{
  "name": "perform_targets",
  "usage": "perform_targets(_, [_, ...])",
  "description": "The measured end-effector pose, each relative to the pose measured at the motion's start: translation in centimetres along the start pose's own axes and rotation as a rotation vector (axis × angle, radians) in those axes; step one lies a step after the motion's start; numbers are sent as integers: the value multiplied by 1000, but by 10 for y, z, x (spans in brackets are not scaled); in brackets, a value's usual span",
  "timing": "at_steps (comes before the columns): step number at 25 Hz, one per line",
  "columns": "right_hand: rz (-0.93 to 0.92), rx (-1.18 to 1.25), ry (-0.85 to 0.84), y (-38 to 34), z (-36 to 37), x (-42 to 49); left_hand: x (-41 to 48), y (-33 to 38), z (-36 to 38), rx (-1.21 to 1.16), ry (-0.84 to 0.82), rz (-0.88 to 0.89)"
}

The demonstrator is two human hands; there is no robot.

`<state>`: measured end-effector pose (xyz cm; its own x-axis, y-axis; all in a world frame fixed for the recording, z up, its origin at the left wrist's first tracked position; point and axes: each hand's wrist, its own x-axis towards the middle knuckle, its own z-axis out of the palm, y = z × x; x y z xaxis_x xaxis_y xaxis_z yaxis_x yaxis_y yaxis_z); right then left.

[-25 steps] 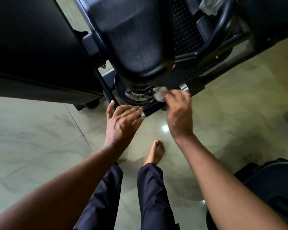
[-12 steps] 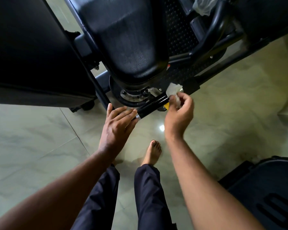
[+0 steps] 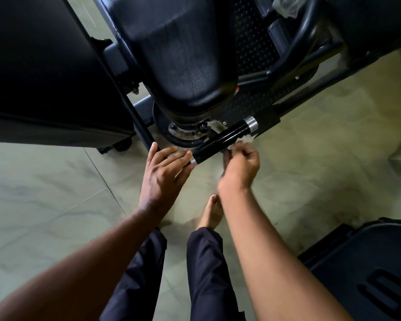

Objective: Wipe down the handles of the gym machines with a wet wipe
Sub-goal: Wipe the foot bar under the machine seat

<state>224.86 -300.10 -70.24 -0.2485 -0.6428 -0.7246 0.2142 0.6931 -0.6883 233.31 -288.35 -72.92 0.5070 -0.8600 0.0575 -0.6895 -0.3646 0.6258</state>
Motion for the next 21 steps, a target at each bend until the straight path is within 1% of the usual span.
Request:
perform_targets(3, [24, -123, -65, 19, -2, -10, 0, 0, 0, 5, 8, 4])
perform_targets(6, [-74, -236, 6, 33, -4, -15, -1, -2, 2, -1, 0, -6])
perform_targets(7, [-94, -291, -22, 35, -6, -20, -2, -2, 2, 1, -4, -3])
perform_targets(8, [-146, -391, -83, 38, -11, -27, -2, -2, 3, 1, -10, 0])
perform_targets(9, [-273, -554, -153, 38, -16, -34, -2, -1, 3, 0, -14, 0])
perform_targets(10, [-479, -722, -216, 37, -22, -38, -1, -1, 4, -2, -15, -4])
perform_targets(12, [-949, -970, -286, 24, -28, -24, 1, 0, 4, -7, -7, -15])
perform_targets(13, [-1112, -1087, -335, 12, -22, -13, 1, 0, 4, -1, 2, -19])
perform_targets(14, [-1226, -1225, -424, 1, -13, -6, 1, 0, 4, 6, 10, -23])
perform_targets(15, [-1308, -1404, -576, -11, -2, -3, 1, 0, 5, 8, 13, -25])
perform_targets(17, [-1384, -1780, -969, -33, 15, 3, 0, 1, 5, -2, 7, -25])
perform_targets(18, [-1373, -1905, -1088, -45, 24, 6, 0, 2, 5, -4, 2, -23])
perform_targets(19, [-1326, -2012, -1098, -58, 33, 10, 0, 2, 4, -2, 4, -25])
perform_targets(21, [-1229, -2079, -952, -73, 46, 11, -1, 1, 1, 4, 14, -43])
